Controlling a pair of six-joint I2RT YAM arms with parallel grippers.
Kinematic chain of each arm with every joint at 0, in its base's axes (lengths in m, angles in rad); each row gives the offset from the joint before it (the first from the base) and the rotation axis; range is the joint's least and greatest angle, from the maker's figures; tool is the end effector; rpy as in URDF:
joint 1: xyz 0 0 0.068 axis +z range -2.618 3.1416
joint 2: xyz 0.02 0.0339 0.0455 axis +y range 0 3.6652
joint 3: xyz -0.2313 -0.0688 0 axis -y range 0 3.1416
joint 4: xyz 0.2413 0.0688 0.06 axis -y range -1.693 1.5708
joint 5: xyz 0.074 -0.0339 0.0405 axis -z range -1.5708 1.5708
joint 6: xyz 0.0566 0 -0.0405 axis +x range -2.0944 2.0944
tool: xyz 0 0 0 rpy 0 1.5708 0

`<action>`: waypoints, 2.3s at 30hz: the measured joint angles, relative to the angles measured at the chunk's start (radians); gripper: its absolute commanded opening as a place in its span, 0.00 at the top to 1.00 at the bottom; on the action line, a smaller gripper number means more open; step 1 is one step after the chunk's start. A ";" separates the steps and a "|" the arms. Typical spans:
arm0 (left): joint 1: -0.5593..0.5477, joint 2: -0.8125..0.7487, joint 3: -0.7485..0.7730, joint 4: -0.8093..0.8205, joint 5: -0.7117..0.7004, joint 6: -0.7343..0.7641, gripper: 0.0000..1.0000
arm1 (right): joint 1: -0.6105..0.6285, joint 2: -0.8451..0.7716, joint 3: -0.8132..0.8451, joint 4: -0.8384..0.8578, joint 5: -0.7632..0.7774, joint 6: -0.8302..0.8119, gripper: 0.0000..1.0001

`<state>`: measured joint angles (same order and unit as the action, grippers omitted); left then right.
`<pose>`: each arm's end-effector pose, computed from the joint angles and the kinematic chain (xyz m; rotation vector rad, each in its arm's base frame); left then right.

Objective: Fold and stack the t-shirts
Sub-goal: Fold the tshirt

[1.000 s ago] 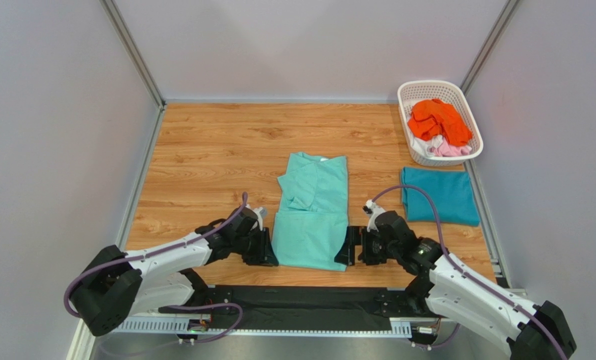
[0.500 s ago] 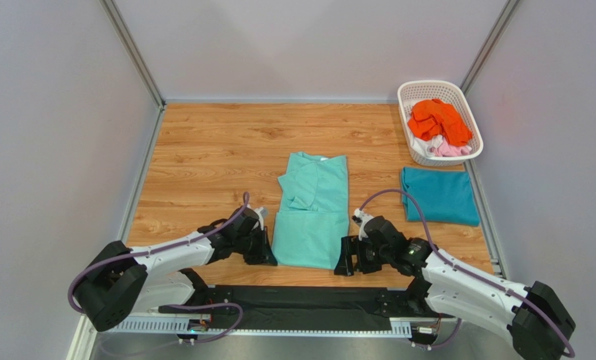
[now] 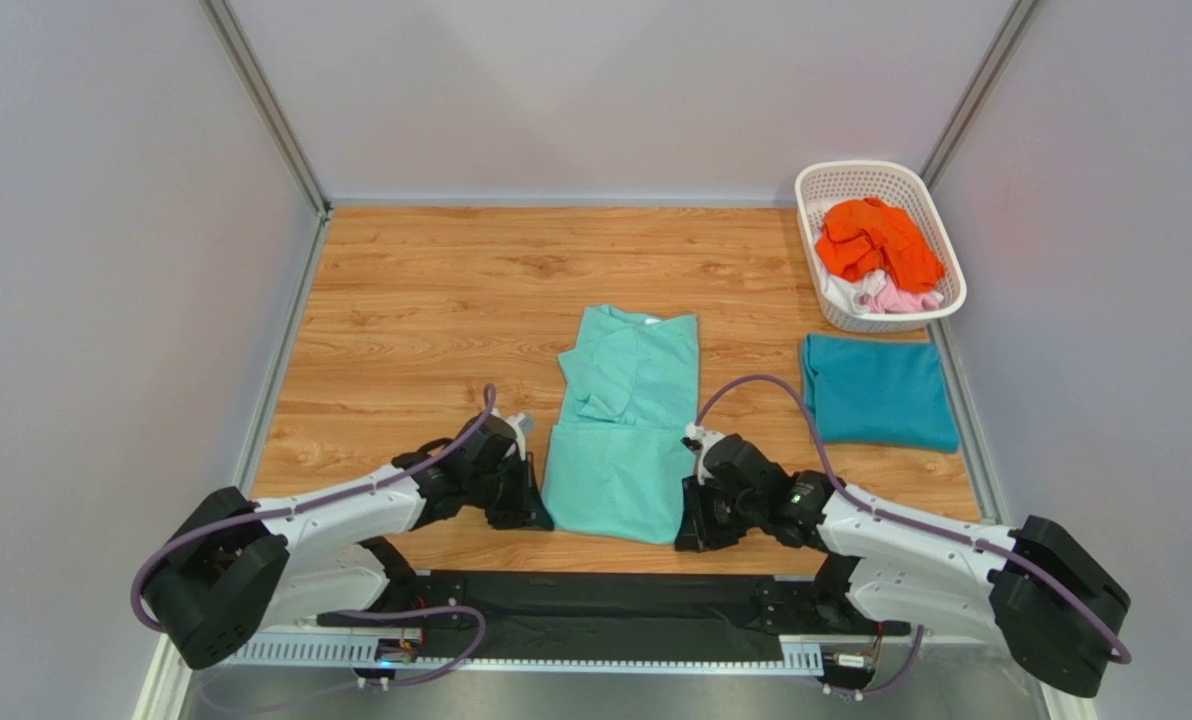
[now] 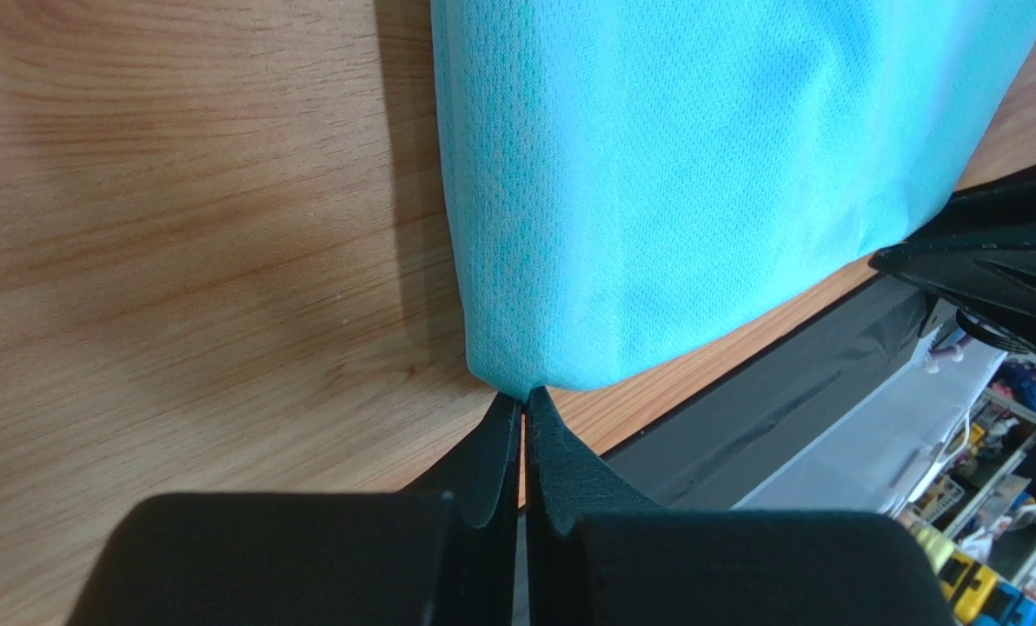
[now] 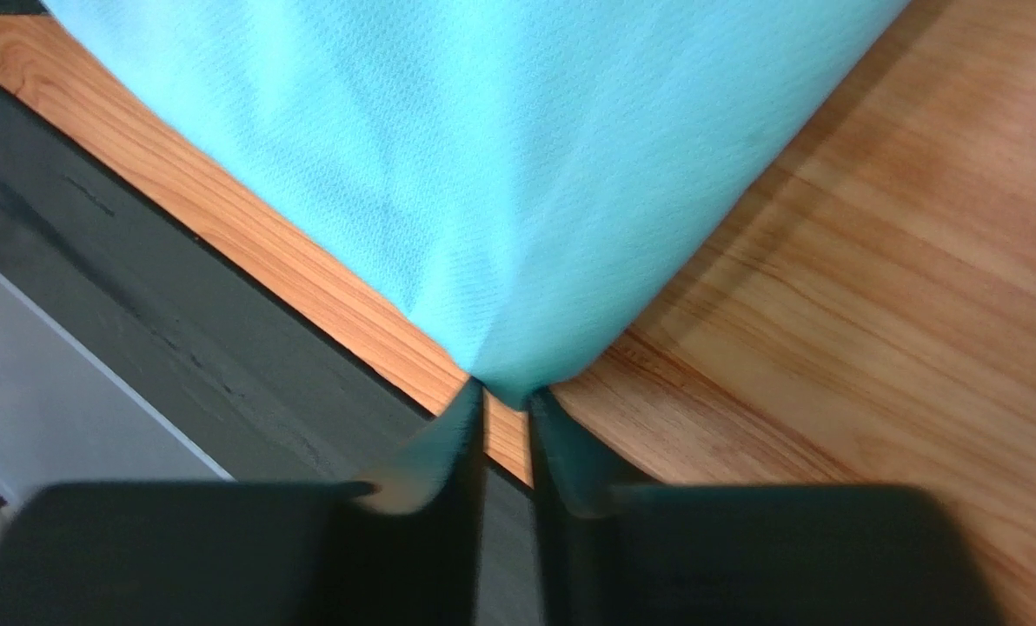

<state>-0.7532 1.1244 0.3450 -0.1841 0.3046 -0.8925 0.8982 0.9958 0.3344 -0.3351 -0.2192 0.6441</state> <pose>0.1394 -0.1540 0.0901 -0.0604 2.7991 -0.9343 0.1098 0.1576 0.0982 -0.4406 2.7380 0.7892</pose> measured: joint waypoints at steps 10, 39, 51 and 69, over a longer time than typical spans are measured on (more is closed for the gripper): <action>-0.008 -0.151 0.000 -0.090 -0.006 -0.008 1.00 | 0.019 -0.029 0.037 -0.078 -0.038 -0.002 1.00; -0.029 -0.645 0.310 -0.490 -0.215 0.025 1.00 | 0.024 -0.286 0.285 -0.251 -0.524 0.138 1.00; -0.031 -0.324 0.385 -0.361 -0.314 0.069 1.00 | -0.163 -0.328 0.190 -0.196 -0.525 0.226 1.00; 0.000 0.180 0.675 -0.184 -0.371 0.175 1.00 | -0.633 -0.217 0.170 -0.187 -0.602 0.089 1.00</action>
<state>-0.7528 1.3048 1.0203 -0.3679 -0.0662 -0.7174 0.2653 0.7784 0.5041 -0.5217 -0.8215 0.7334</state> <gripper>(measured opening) 0.006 0.008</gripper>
